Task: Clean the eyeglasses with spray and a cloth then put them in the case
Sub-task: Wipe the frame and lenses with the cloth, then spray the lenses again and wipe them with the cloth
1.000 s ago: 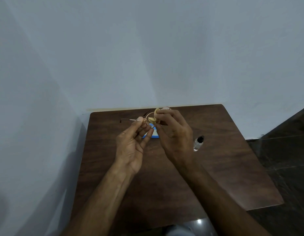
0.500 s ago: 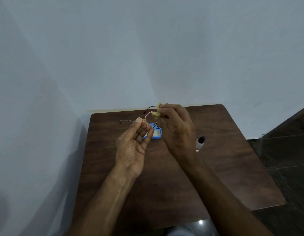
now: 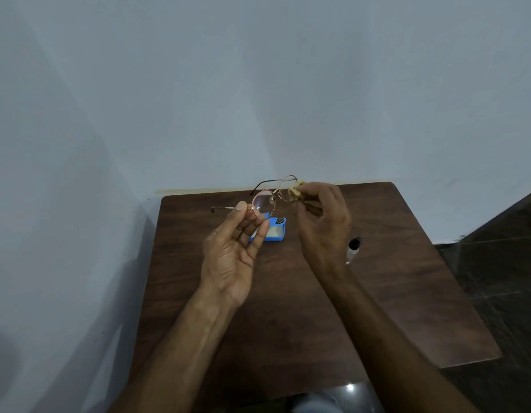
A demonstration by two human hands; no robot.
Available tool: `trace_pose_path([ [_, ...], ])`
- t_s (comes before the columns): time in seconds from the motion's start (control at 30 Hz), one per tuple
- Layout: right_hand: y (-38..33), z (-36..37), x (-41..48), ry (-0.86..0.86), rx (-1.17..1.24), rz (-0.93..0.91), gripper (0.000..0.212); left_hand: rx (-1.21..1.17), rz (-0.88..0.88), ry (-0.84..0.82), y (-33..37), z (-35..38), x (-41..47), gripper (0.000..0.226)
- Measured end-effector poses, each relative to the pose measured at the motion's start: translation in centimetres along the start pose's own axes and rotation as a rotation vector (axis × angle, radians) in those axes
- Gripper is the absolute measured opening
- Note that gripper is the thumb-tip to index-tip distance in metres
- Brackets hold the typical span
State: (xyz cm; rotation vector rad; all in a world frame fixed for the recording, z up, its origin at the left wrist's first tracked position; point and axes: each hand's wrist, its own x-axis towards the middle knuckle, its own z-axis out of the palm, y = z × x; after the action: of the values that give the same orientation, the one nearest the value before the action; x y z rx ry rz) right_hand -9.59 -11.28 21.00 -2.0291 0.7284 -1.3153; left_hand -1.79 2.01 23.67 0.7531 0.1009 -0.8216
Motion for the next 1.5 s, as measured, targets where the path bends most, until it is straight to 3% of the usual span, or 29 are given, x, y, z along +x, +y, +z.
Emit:
trace_pose_path([
  [0.2, -0.6, 0.1, -0.7, -0.079, 0.021, -0.064, 0.025, -0.024, -0.006, 0.004, 0.0, 0.2, 0.2, 0.010],
  [0.33, 0.3, 0.0, 0.2, 0.010, 0.046, 0.052, 0.025, -0.010, -0.015, 0.016, -0.1, -0.1, -0.1, 0.012],
  [0.57, 0.2, -0.1, -0.7, -0.078, -0.029, -0.131, 0.020, 0.021, -0.017, 0.019, -0.6, -0.2, 0.0, 0.013],
  [0.73, 4.0, -0.4, -0.3, -0.078, 0.067, 0.150, 0.021, 0.145, 0.058, -0.024, -1.0, -1.1, 0.6, 0.013],
  [0.9, 11.9, -0.6, -5.0, -0.249, 0.213, 0.634, 0.019, 0.604, 0.289, -0.082, -1.9, -3.1, 1.5, 0.011],
  [1.03, 17.7, -0.4, -9.3, -0.266, 0.253, 0.942, 0.030, 0.959, 0.437, -0.156, -2.6, -5.2, 1.9, 0.012],
  [1.23, 21.9, -0.8, -11.8, -0.342, 0.187, 1.064, 0.024, 1.123, 0.543, -0.188, -3.9, -5.8, 1.5, 0.005],
  [1.37, 23.7, -0.9, -12.9, -0.418, 0.057, 1.044, 0.010, 1.185, 0.615, -0.213, -4.3, -5.4, 1.1, 0.009],
  [1.5, 24.4, -0.8, -13.0, -0.504, -0.087, 0.961, 0.026, 1.231, 0.676, -0.231, -4.7, -4.4, 1.3, 0.011],
])
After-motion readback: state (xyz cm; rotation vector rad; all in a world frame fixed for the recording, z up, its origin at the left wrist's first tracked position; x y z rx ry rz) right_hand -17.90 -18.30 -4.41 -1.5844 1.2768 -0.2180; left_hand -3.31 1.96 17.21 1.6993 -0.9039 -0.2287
